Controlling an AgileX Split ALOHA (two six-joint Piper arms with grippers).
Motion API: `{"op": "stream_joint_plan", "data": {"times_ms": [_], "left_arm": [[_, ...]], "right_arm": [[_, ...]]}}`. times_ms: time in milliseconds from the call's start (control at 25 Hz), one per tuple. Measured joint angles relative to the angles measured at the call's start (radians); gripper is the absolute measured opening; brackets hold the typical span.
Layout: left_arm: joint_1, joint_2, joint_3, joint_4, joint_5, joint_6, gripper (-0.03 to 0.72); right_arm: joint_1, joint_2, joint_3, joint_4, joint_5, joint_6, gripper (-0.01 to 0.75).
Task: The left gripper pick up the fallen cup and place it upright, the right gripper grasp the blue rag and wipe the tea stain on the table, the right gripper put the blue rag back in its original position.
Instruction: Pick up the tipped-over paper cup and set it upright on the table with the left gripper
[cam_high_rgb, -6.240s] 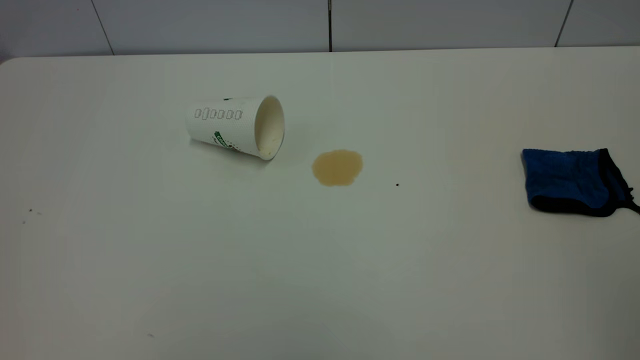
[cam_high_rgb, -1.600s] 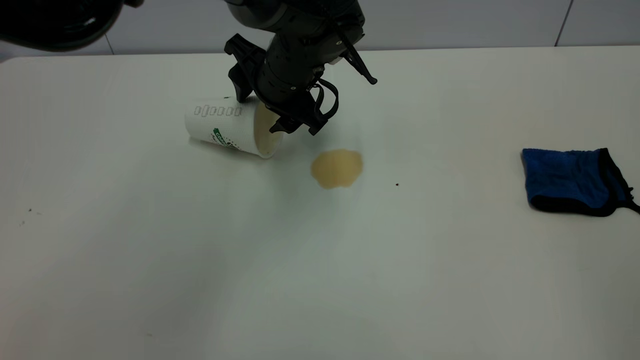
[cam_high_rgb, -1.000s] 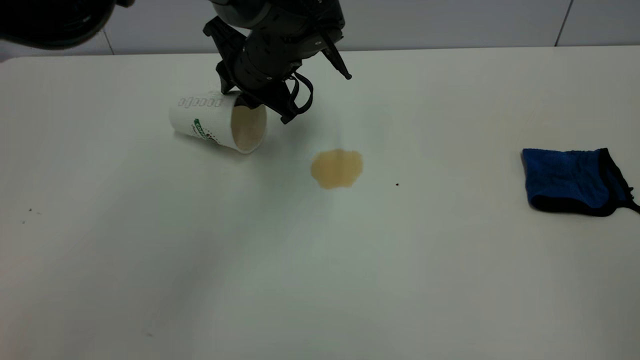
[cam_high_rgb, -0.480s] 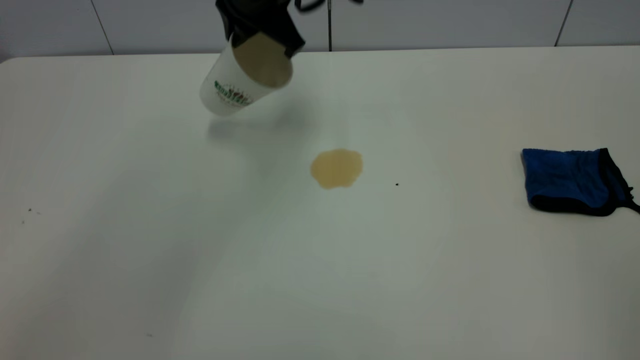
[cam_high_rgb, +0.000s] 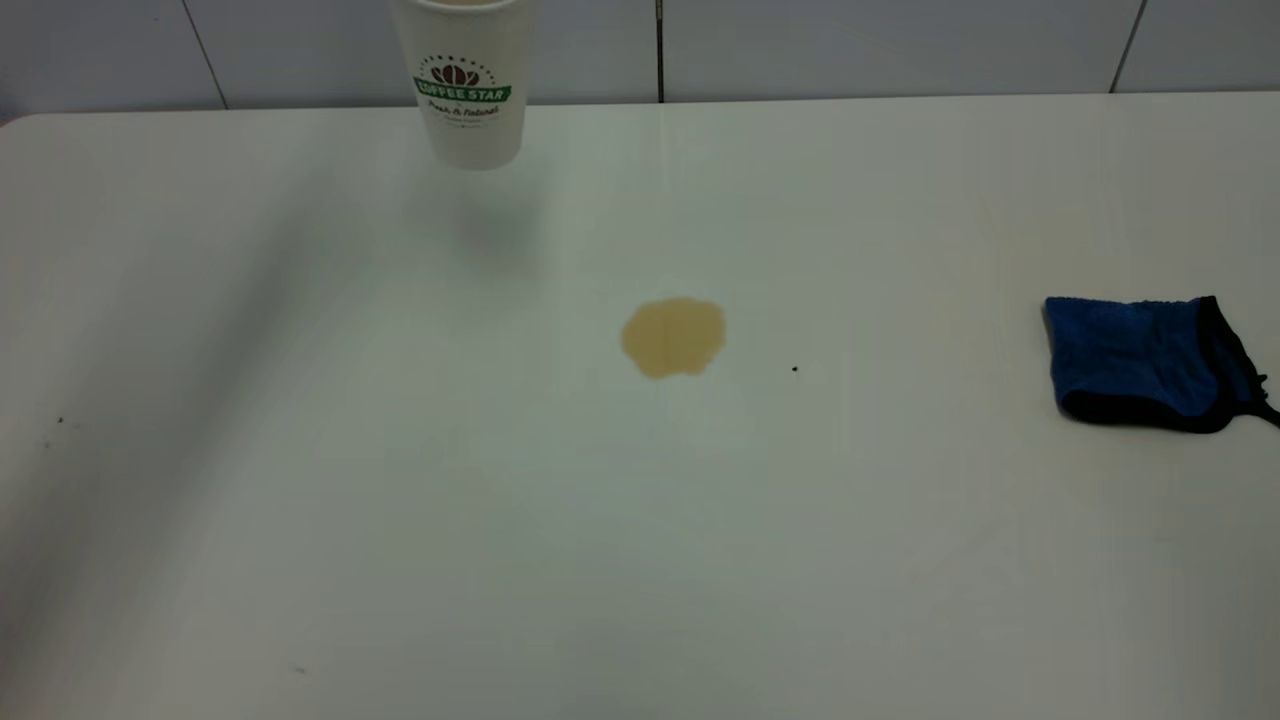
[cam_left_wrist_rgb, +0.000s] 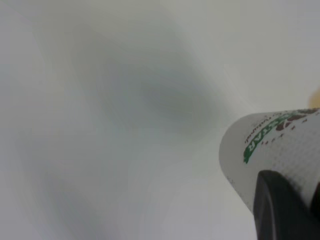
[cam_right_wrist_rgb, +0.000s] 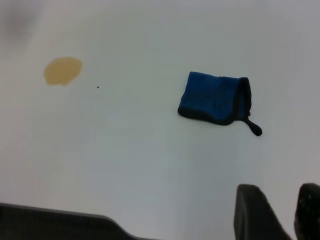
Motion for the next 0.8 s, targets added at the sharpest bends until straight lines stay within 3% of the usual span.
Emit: {"op": "stream_joint_plan", "data": {"times_ms": [160, 280, 800], "left_arm": [[0.089, 0.036, 0.0, -0.206, -0.023, 0.11, 0.01], [0.126, 0.083, 0.0, -0.276, -0.031, 0.151, 0.01], [0.133, 0.214, 0.0, -0.301, -0.116, 0.212, 0.033]], "right_arm": [[0.0, 0.0, 0.0, 0.0, 0.0, 0.0, 0.238], [0.0, 0.0, 0.0, 0.0, 0.0, 0.0, 0.238], [0.0, 0.0, 0.0, 0.0, 0.0, 0.0, 0.238]]}}
